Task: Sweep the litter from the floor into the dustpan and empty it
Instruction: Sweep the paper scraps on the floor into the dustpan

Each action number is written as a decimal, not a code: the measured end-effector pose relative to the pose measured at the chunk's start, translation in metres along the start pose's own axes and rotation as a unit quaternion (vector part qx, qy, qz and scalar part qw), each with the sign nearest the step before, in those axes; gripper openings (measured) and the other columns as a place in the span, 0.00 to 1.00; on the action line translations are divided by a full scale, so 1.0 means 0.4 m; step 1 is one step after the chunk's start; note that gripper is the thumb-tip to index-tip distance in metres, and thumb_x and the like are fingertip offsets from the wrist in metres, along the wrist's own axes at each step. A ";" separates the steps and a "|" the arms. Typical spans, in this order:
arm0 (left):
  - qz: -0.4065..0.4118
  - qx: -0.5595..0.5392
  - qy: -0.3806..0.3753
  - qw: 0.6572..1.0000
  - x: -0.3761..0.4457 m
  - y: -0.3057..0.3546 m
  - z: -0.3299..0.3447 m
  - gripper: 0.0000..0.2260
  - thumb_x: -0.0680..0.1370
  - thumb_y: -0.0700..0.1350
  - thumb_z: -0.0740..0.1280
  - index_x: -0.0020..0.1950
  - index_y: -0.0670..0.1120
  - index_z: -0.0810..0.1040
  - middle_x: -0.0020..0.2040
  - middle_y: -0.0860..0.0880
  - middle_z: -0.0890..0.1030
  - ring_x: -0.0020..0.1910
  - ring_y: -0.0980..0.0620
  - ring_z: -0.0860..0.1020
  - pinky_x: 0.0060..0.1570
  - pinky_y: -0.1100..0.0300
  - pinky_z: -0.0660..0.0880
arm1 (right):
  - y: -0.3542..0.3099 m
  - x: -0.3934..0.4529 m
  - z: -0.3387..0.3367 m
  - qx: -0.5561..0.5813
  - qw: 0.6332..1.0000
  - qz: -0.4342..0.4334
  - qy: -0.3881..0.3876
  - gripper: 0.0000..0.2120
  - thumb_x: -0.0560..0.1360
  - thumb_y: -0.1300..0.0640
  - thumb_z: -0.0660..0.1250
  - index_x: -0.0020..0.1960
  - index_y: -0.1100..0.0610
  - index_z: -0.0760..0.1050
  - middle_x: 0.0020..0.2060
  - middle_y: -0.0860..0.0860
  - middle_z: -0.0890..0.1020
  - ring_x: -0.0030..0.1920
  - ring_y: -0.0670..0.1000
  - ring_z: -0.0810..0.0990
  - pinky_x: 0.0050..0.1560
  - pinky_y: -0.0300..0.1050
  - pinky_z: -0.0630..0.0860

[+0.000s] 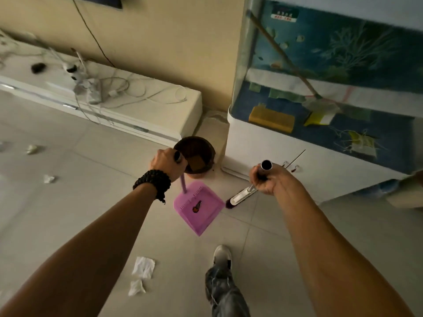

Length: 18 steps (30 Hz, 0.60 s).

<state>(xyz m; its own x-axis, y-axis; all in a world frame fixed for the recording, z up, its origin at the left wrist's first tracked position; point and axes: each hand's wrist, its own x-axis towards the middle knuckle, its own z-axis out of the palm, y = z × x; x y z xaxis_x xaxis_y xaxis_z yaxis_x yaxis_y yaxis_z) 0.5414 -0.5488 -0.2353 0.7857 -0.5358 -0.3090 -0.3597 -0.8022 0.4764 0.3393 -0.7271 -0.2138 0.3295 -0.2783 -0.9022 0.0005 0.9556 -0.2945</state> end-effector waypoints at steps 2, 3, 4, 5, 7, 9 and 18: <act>-0.040 -0.025 0.038 0.998 -0.083 -0.076 -0.034 0.12 0.76 0.45 0.64 0.38 0.40 0.81 0.35 0.43 0.80 0.28 0.46 0.78 0.27 0.62 0.72 | 0.093 -0.041 0.002 -0.028 1.000 0.003 -0.008 0.15 0.79 0.69 0.51 0.35 0.62 0.66 0.18 0.56 0.70 0.14 0.49 0.71 0.14 0.34 0.70; -0.052 -0.030 0.054 0.997 -0.125 -0.115 -0.052 0.12 0.76 0.45 0.63 0.38 0.40 0.80 0.37 0.41 0.82 0.30 0.43 0.80 0.30 0.60 0.75 | 0.142 -0.059 0.005 -0.046 0.999 -0.002 -0.013 0.15 0.79 0.69 0.50 0.35 0.62 0.65 0.17 0.56 0.69 0.13 0.49 0.70 0.14 0.34 0.69; -0.062 -0.037 0.064 0.995 -0.190 -0.168 -0.076 0.12 0.76 0.46 0.63 0.37 0.41 0.80 0.38 0.41 0.82 0.32 0.41 0.82 0.32 0.57 0.77 | 0.209 -0.086 0.013 -0.068 0.997 -0.004 -0.020 0.15 0.78 0.69 0.49 0.35 0.62 0.65 0.17 0.55 0.69 0.13 0.49 0.70 0.14 0.34 0.69; -0.062 -0.040 0.059 0.996 -0.228 -0.200 -0.090 0.11 0.75 0.46 0.64 0.37 0.43 0.79 0.39 0.41 0.82 0.33 0.40 0.82 0.32 0.56 0.78 | 0.251 -0.099 0.017 -0.093 0.995 -0.009 -0.024 0.15 0.78 0.69 0.48 0.35 0.62 0.65 0.16 0.55 0.69 0.13 0.49 0.69 0.14 0.33 0.69; -0.052 -0.032 0.020 0.998 -0.334 -0.285 -0.120 0.07 0.73 0.47 0.66 0.36 0.46 0.76 0.40 0.43 0.80 0.35 0.40 0.83 0.32 0.57 0.76 | 0.352 -0.136 0.024 -0.147 0.989 -0.008 -0.029 0.14 0.78 0.68 0.49 0.35 0.62 0.64 0.15 0.55 0.69 0.12 0.49 0.69 0.14 0.33 0.69; -0.060 -0.029 0.017 0.998 -0.439 -0.388 -0.150 0.07 0.73 0.46 0.68 0.36 0.46 0.74 0.38 0.45 0.78 0.36 0.40 0.81 0.32 0.57 0.75 | 0.458 -0.175 0.035 -0.195 0.980 0.012 -0.043 0.14 0.79 0.66 0.51 0.34 0.61 0.64 0.15 0.55 0.68 0.12 0.48 0.69 0.14 0.33 0.69; -0.303 -0.144 0.152 0.930 -0.806 -0.738 -0.199 0.14 0.73 0.48 0.64 0.37 0.40 0.83 0.35 0.38 0.86 0.35 0.37 0.86 0.40 0.45 0.85 | 0.834 -0.214 0.042 -0.456 0.885 0.080 -0.040 0.10 0.77 0.70 0.49 0.44 0.60 0.66 0.30 0.52 0.65 0.11 0.44 0.66 0.14 0.30 0.65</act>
<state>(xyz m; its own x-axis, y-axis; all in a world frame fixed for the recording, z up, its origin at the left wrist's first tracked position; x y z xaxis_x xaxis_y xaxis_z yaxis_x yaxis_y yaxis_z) 0.4344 -0.1183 -0.2108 0.9221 0.1249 -0.3663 0.3099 -0.8053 0.5054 0.3270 -0.3830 -0.2296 0.3225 -0.1031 -0.9409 -0.8031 0.4963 -0.3296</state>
